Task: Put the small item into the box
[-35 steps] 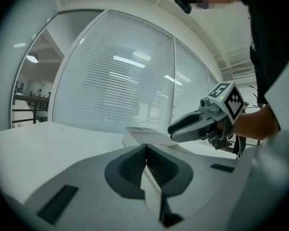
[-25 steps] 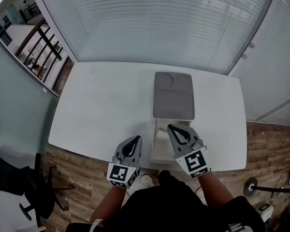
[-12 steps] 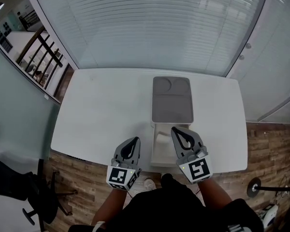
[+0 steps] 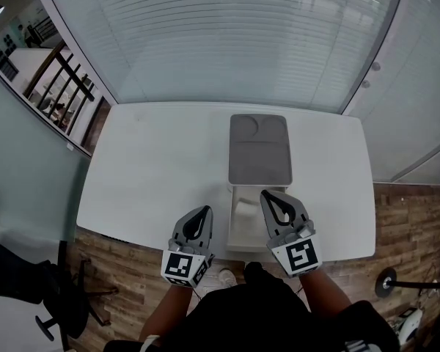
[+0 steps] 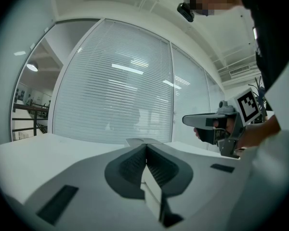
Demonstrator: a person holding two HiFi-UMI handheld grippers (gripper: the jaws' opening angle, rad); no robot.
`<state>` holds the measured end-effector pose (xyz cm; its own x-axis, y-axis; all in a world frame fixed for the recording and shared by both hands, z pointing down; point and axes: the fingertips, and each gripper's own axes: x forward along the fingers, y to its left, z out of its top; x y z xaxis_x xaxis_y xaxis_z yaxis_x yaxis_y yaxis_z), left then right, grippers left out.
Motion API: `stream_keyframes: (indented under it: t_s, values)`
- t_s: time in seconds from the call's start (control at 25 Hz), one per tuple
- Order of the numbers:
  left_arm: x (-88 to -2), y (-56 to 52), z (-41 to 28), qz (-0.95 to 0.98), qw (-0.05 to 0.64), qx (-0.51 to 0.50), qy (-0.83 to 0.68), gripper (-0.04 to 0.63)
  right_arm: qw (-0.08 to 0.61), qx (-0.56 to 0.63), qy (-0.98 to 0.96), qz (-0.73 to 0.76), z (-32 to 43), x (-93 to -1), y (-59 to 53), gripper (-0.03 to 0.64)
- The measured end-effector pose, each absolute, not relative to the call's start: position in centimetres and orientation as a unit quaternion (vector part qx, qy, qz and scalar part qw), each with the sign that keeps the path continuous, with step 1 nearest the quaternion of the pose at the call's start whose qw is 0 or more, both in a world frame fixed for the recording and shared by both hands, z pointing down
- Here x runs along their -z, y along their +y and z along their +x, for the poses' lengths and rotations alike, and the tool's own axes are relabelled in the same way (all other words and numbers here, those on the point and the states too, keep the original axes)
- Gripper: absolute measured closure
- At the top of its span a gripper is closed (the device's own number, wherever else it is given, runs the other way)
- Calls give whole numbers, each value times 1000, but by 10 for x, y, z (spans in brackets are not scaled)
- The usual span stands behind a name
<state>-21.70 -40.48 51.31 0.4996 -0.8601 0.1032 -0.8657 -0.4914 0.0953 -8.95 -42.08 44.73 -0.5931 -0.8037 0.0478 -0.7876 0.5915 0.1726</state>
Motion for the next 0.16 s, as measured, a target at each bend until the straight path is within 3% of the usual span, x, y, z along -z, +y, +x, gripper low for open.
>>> stream_keyframes:
  t_s: [0.16]
  values:
    - [-511,-404,-213,863,70,-19,-500,583,56,65,-890,449,-85,-445,-422,614]
